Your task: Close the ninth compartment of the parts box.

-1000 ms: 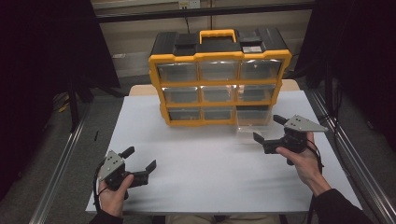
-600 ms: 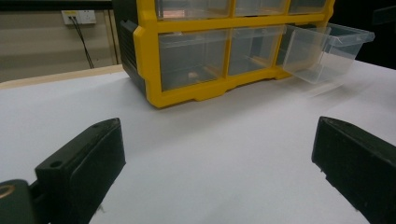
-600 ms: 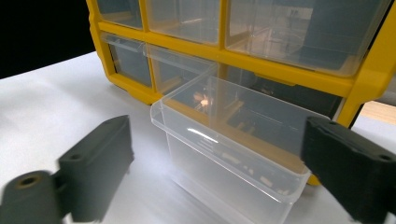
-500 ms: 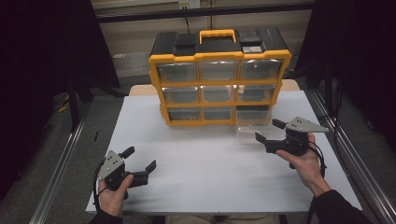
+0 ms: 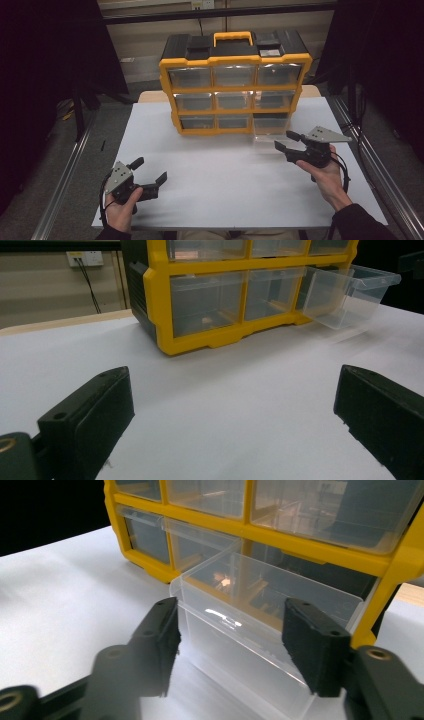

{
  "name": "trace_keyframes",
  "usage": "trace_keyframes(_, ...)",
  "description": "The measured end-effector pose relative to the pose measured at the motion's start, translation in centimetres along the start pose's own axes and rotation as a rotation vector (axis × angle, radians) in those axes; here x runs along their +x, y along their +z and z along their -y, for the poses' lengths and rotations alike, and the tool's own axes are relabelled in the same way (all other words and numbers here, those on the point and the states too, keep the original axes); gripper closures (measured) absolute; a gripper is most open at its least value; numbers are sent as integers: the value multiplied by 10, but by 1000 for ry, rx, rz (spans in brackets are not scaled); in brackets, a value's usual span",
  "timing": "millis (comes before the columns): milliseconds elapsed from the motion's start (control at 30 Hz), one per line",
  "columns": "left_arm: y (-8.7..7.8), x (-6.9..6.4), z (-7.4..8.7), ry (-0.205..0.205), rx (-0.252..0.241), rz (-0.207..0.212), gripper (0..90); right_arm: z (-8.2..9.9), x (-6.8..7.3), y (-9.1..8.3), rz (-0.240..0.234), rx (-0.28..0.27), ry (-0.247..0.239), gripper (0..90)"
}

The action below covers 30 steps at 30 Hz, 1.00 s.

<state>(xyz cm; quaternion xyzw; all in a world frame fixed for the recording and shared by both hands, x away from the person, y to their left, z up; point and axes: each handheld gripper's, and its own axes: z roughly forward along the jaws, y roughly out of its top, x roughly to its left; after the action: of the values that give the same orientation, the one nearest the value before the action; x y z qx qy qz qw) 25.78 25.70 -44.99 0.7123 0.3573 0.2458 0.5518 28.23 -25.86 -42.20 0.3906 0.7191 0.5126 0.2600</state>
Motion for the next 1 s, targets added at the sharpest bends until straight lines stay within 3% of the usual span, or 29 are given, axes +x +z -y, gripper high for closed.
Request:
trace_keyframes(267, 0, -1, 1, -14, 2, -2, 24, 4, 0, -4, -28, 7, 6, 639)
trace_keyframes(333, 0, 0, 0, 6, 7, -3, 24, 4, -1, -4, -31, 4, 10, 676)
trace_keyframes(533, 0, 0, 0, -10, 3, 1, 25, 6, -1, -4, -45, 12, 15, 751)
trace_keyframes(667, 0, 0, 0, 4, 4, -2, 25, 8, -2, -4, -56, 22, 20, 830)
trace_keyframes(1000, 0, 0, 1, -10, 5, -1, 25, 10, -1, -3, -85, 45, 15, 900)
